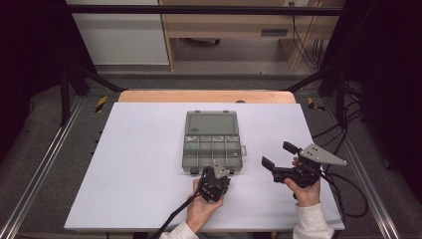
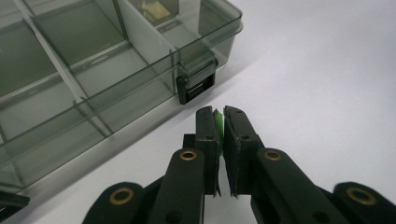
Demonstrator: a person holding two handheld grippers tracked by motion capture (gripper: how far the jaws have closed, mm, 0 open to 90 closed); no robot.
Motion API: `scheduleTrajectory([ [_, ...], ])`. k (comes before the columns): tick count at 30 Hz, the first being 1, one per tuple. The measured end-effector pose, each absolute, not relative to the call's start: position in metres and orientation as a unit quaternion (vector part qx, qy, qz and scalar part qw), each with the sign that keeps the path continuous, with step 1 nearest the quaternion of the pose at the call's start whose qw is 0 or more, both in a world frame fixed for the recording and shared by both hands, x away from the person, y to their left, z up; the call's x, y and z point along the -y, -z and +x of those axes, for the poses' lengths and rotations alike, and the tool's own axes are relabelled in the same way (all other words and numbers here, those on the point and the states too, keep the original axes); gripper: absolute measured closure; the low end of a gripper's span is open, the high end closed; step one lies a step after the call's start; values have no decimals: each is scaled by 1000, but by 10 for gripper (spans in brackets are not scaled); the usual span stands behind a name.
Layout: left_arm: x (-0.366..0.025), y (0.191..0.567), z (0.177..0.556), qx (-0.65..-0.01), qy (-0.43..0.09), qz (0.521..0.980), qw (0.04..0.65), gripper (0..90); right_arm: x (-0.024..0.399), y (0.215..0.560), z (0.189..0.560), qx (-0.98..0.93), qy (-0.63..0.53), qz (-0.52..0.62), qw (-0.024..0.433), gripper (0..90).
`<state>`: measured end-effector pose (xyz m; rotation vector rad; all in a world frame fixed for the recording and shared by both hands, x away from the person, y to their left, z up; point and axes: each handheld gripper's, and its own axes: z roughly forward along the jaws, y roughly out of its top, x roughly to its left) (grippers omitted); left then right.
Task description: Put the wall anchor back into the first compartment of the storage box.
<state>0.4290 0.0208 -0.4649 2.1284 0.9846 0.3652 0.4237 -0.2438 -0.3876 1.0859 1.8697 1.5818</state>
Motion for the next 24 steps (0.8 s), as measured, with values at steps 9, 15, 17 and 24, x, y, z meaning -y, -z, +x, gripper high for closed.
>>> scheduleTrajectory([
  [9, -36, 439, 423, -364, -150, 832, 390, 845, 243, 388, 424, -680, -576, 393, 229, 38],
  [15, -47, 419, 422, -348, -159, 829, 409, 844, 244, 388, 424, -681, -574, 392, 231, 39],
  [17, -50, 412, 423, -345, -162, 826, 415, 845, 243, 389, 424, -680, -575, 394, 229, 38],
  [24, -69, 390, 434, -342, -170, 818, 430, 844, 243, 389, 425, -684, -569, 393, 231, 39],
])
